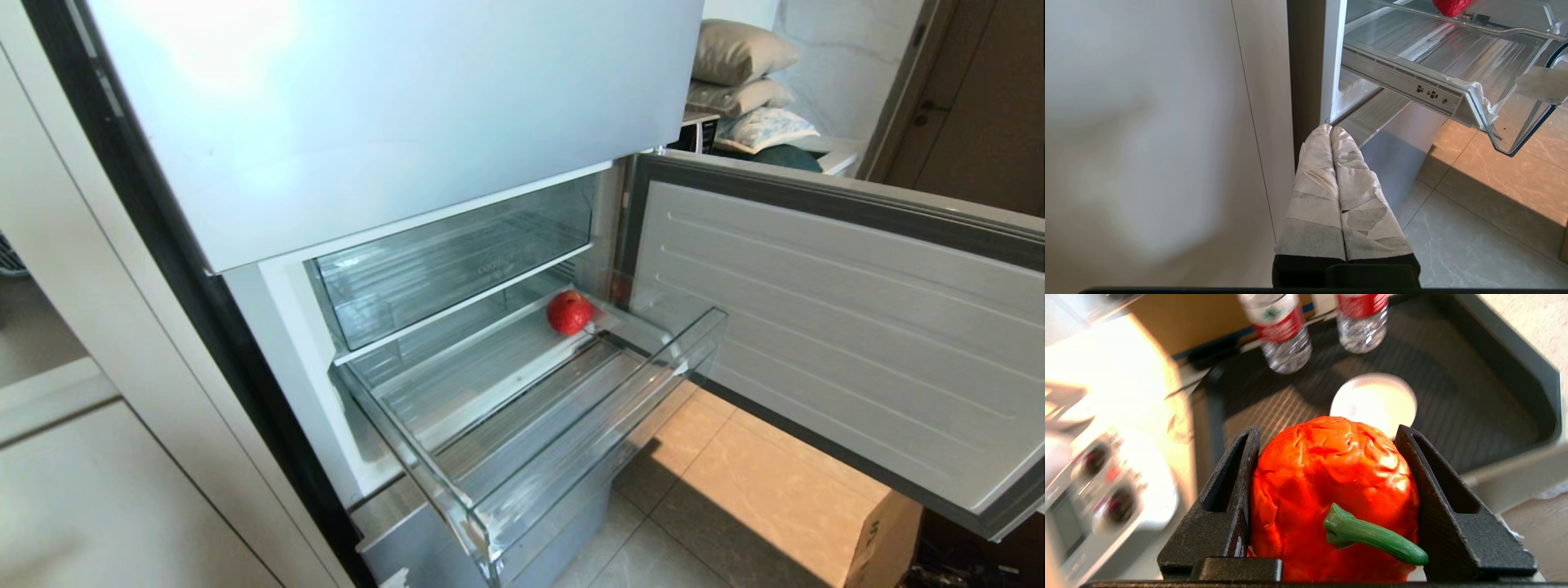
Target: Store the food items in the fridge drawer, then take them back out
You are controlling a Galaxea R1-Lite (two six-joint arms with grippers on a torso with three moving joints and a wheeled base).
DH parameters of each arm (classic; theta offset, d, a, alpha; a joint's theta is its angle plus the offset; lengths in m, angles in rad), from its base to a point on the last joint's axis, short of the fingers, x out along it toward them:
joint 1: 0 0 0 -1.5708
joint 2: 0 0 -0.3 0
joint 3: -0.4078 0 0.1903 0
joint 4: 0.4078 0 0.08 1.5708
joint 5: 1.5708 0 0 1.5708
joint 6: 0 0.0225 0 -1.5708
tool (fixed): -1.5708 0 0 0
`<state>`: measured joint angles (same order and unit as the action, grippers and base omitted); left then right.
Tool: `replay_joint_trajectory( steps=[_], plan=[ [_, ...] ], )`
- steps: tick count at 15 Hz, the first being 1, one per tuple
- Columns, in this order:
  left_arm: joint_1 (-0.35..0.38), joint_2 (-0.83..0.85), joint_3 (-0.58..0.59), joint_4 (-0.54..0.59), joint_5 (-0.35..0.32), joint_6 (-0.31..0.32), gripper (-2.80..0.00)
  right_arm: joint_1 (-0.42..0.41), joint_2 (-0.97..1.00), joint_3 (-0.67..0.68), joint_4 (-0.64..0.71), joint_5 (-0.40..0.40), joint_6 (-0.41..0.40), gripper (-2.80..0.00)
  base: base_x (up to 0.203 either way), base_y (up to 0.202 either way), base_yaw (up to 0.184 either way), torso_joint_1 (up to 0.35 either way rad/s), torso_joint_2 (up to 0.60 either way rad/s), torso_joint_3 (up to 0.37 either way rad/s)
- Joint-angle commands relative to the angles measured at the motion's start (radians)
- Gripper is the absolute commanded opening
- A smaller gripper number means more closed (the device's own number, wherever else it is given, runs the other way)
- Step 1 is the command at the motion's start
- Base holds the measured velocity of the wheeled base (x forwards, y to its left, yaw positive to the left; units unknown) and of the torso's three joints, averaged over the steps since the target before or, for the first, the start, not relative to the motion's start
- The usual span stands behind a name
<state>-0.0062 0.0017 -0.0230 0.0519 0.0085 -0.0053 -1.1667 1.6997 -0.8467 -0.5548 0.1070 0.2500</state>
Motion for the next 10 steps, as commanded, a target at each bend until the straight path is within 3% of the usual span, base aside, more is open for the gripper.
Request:
replay_joint_trajectory(
  steps=[1, 5, 10],
  plan=[
    [0.0, 0.0, 0.0, 0.0, 0.001, -0.001, -2.8, -0.033, 0.189, -0.098, -0.026, 0.003, 0.003, -2.8, 0.0, 0.0, 0.0, 0.0, 0.0, 0.0],
    [0.0, 0.0, 0.0, 0.0, 0.001, -0.001, -2.8, -0.078, 0.427, -0.3, -0.052, 0.007, 0.003, -2.8, 0.0, 0.0, 0.0, 0.0, 0.0, 0.0],
    [0.0, 0.001, 0.0, 0.0, 0.001, -0.001, -2.8, -0.09, 0.575, -0.418, -0.057, 0.011, 0.008, -2.8, 0.0, 0.0, 0.0, 0.0, 0.0, 0.0]
  ],
)
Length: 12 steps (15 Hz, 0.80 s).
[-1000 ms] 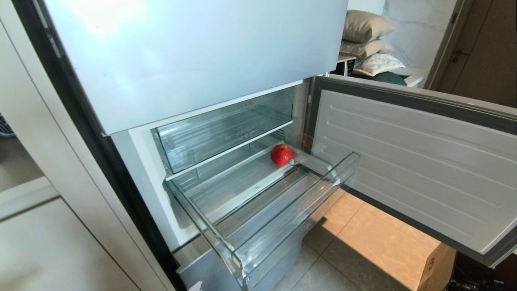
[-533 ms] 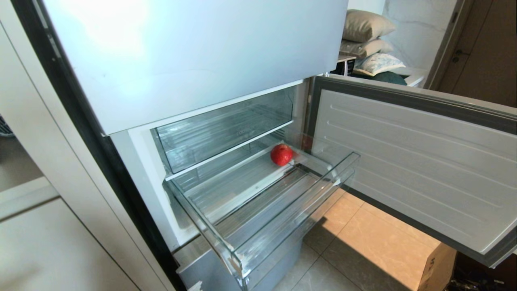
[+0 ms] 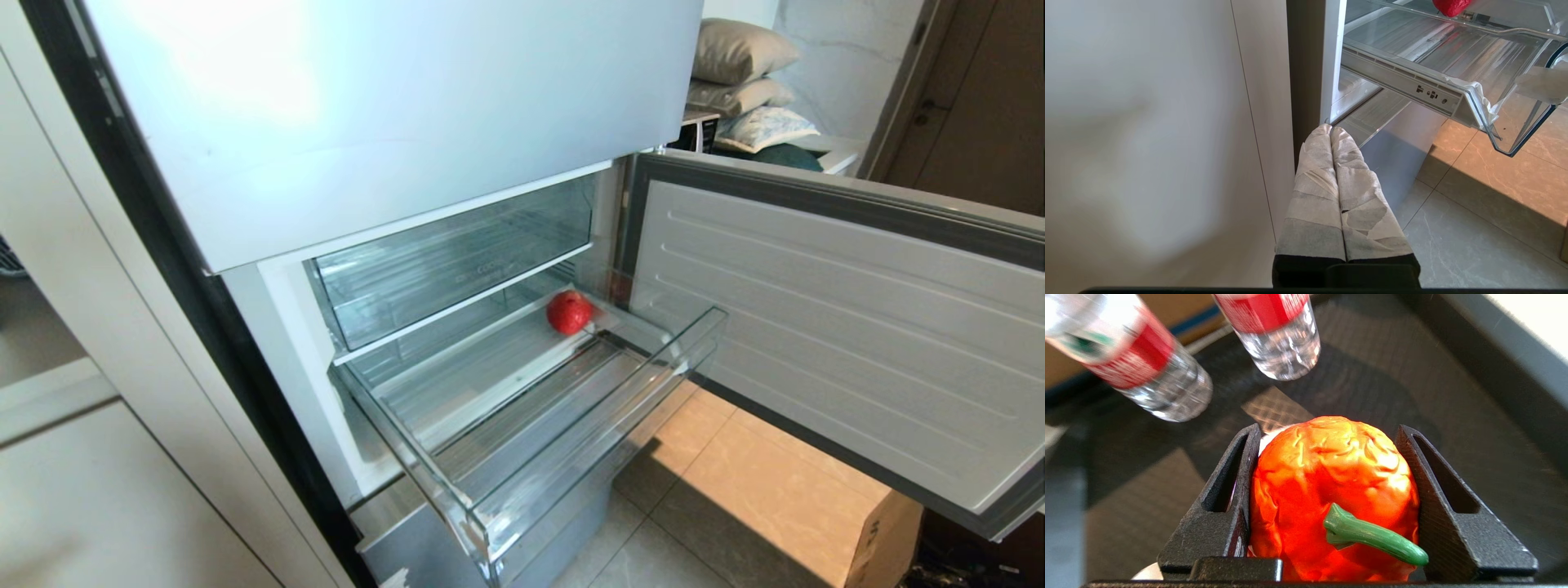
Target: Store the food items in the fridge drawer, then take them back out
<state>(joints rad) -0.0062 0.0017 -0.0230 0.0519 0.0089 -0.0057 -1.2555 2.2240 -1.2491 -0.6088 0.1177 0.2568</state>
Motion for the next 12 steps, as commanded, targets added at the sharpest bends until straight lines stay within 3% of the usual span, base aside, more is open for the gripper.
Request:
replay_joint_trajectory(
  steps=[1, 4, 12],
  plan=[
    [0.0, 0.0, 0.0, 0.0, 0.0, 0.0, -2.8, -0.001, 0.066, -0.028, -0.003, 0.001, 0.002, -2.8, 0.0, 0.0, 0.0, 0.0, 0.0, 0.0],
    [0.0, 0.0, 0.0, 0.0, 0.0, 0.0, -2.8, -0.002, 0.108, -0.068, -0.003, 0.005, 0.003, -2.8, 0.0, 0.0, 0.0, 0.0, 0.0, 0.0],
    [0.0, 0.001, 0.0, 0.0, 0.0, 0.0, -2.8, 0.007, 0.115, -0.089, 0.0, 0.105, 0.028, -2.8, 0.0, 0.0, 0.0, 0.0, 0.0, 0.0]
  ],
)
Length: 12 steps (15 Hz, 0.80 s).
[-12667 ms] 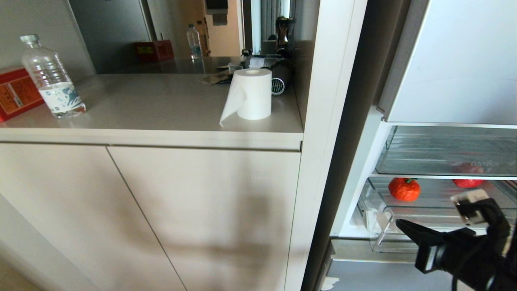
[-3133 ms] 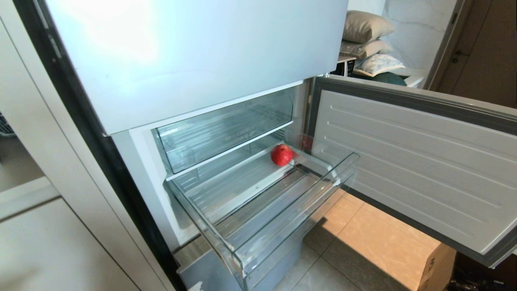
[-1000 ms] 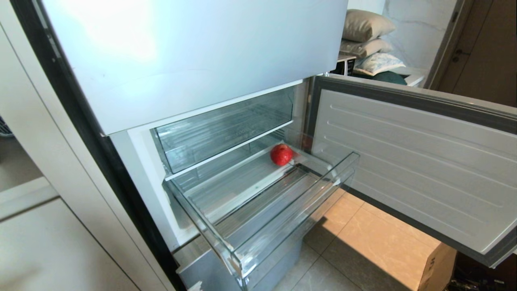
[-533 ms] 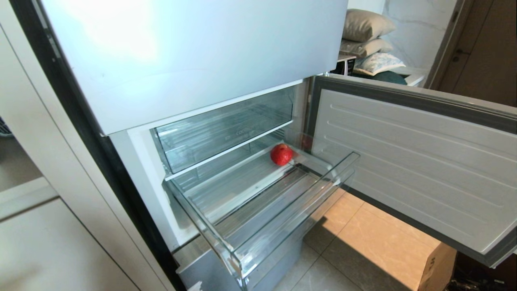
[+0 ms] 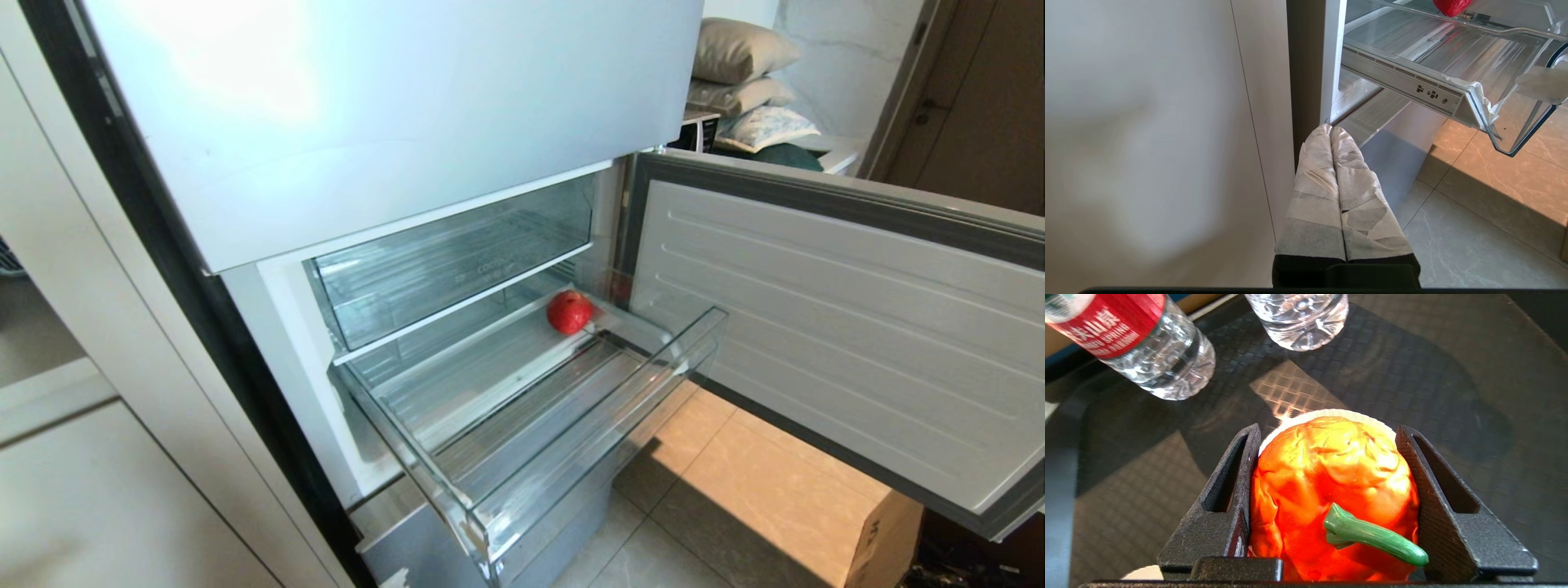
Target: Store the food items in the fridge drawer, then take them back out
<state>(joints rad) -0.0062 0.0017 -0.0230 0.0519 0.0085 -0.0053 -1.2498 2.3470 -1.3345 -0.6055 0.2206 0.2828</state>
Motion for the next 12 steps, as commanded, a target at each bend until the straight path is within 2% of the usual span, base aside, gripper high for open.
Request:
replay_joint_trajectory(
  steps=[1, 12],
  plan=[
    [0.0, 0.0, 0.0, 0.0, 0.001, -0.001, -2.8, 0.001, -0.009, -0.005, -0.003, 0.01, 0.003, -2.8, 0.0, 0.0, 0.0, 0.0, 0.0, 0.0],
    [0.0, 0.0, 0.0, 0.0, 0.001, -0.001, -2.8, 0.016, 0.02, -0.022, -0.003, 0.013, 0.004, -2.8, 0.0, 0.0, 0.0, 0.0, 0.0, 0.0]
  ],
)
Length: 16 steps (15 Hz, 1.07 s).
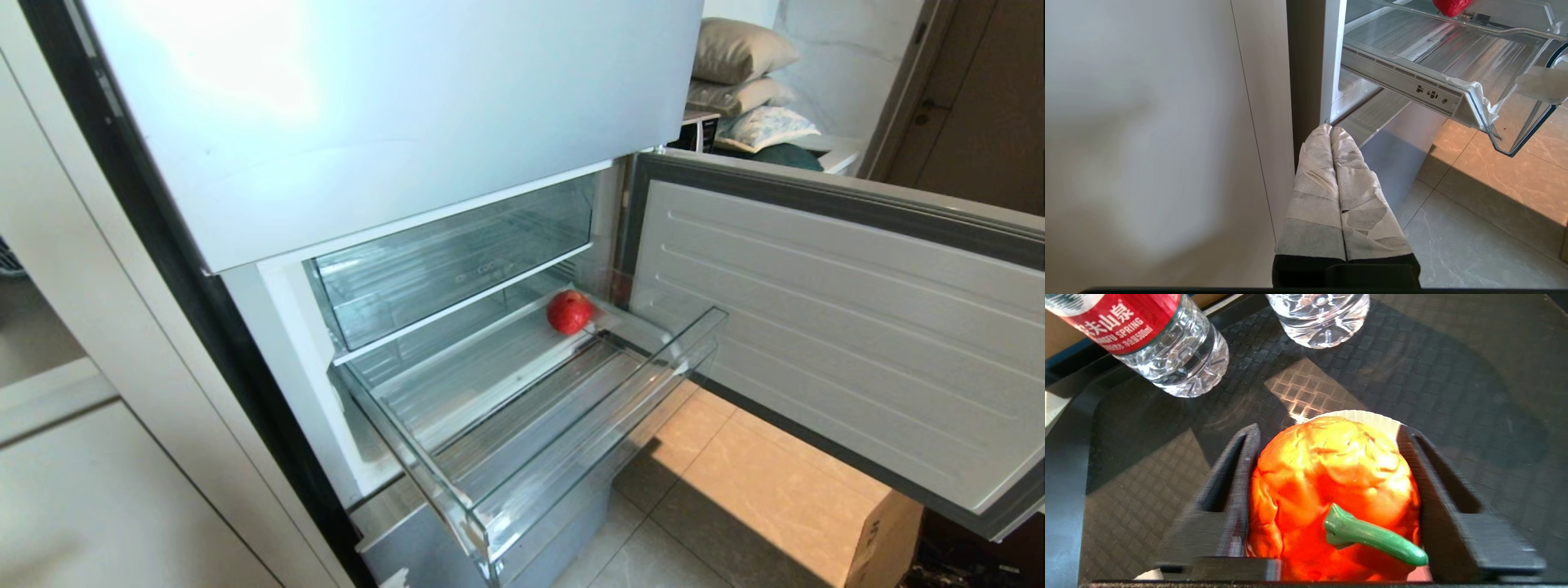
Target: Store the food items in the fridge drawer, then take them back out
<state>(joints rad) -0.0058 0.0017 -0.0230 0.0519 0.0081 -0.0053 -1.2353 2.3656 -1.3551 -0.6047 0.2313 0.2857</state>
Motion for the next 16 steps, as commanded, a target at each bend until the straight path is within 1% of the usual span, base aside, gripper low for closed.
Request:
replay_joint_trajectory(
  steps=[1, 7, 9, 13, 14, 16],
  plan=[
    [0.0, 0.0, 0.0, 0.0, 0.001, -0.001, -2.8, 0.002, 0.001, -0.002, -0.004, 0.002, 0.001, 0.0, 0.0, 0.0, 0.0, 0.0, 0.0, 0.0],
    [0.0, 0.0, 0.0, 0.0, 0.0, -0.001, -2.8, 0.002, -0.016, -0.004, -0.004, 0.002, 0.0, 0.0, 0.0, 0.0, 0.0, 0.0, 0.0, 0.0],
    [0.0, 0.0, 0.0, 0.0, 0.001, -0.001, -2.8, 0.001, -0.035, -0.003, 0.0, 0.014, 0.001, 0.0, 0.0, 0.0, 0.0, 0.0, 0.0, 0.0],
    [0.0, 0.0, 0.0, 0.0, 0.001, 0.0, -2.8, -0.02, -0.161, 0.026, 0.003, 0.023, 0.021, 0.0, 0.0, 0.0, 0.0, 0.0, 0.0, 0.0],
    [0.0, 0.0, 0.0, 0.0, 0.001, -0.001, -2.8, -0.035, -0.21, 0.043, 0.005, 0.021, 0.035, -2.8, 0.0, 0.0, 0.0, 0.0, 0.0, 0.0],
    [0.0, 0.0, 0.0, 0.0, 0.001, -0.001, -2.8, -0.068, -0.319, 0.085, 0.03, 0.017, 0.066, -2.8, 0.0, 0.0, 0.0, 0.0, 0.0, 0.0]
  ],
)
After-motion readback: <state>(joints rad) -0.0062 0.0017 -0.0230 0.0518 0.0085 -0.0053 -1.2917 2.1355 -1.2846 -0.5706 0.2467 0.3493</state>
